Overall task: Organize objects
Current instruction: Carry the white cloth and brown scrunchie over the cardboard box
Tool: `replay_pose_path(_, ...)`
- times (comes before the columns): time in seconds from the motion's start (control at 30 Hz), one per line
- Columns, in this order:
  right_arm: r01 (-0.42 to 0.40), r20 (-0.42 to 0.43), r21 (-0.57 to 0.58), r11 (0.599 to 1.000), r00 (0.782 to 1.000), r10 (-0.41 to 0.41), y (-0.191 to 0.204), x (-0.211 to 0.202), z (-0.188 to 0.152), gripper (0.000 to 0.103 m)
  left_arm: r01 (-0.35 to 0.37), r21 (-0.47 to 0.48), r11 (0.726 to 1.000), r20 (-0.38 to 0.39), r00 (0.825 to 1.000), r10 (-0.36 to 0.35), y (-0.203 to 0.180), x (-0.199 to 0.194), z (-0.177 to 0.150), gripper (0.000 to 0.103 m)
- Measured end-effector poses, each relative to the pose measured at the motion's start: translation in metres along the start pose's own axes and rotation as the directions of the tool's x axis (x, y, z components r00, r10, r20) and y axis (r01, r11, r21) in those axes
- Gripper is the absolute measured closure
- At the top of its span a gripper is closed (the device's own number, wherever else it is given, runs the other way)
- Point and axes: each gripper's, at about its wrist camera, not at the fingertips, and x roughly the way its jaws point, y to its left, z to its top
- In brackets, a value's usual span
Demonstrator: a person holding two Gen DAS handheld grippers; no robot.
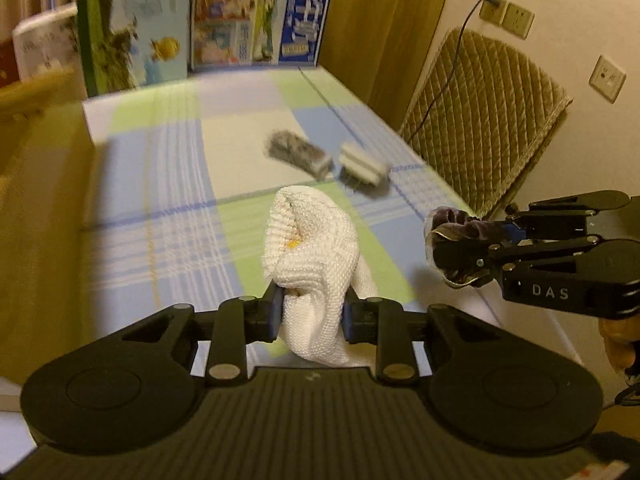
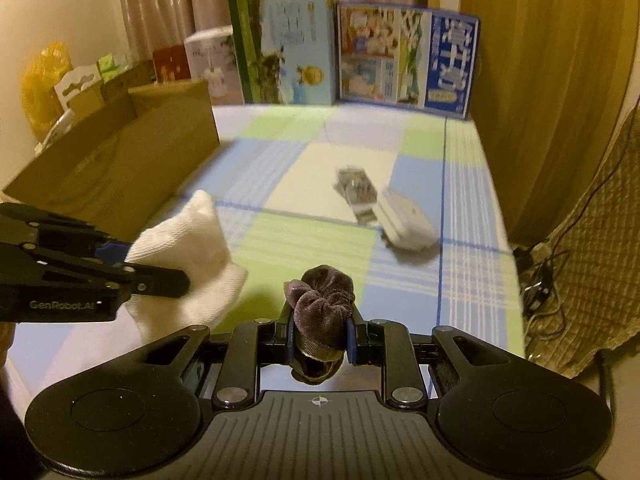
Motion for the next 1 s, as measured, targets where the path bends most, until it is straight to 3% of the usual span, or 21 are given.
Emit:
replay_pose_path(0.17, 0.022, 0.037, 0.034, 0.999, 0.999, -0.023, 0.025, -0.036, 0.014, 0.083, -0.023, -0.007, 1.000, 0.067, 0.997, 0.024, 0.002, -0.053, 0.006, 0.080)
replay_pose_path(0.47, -0.032, 0.102, 0.020, 0.999, 0.994, 0.030, 0.093, -0.082, 0.024, 0.083, -0.094, -0.042, 0.995, 0.139, 0.985, 0.099, 0.018, -0.138, -0.014, 0.080)
replay_pose_path(1.0, -0.180, 0.097, -0.071, 0.981, 0.978, 0.186, 0.209, -0.072, 0.031, 0.083, -0.253, -0.158, 0.954, 0.167, 0.946, 0.279, 0.097, -0.243, -0.068, 0.080)
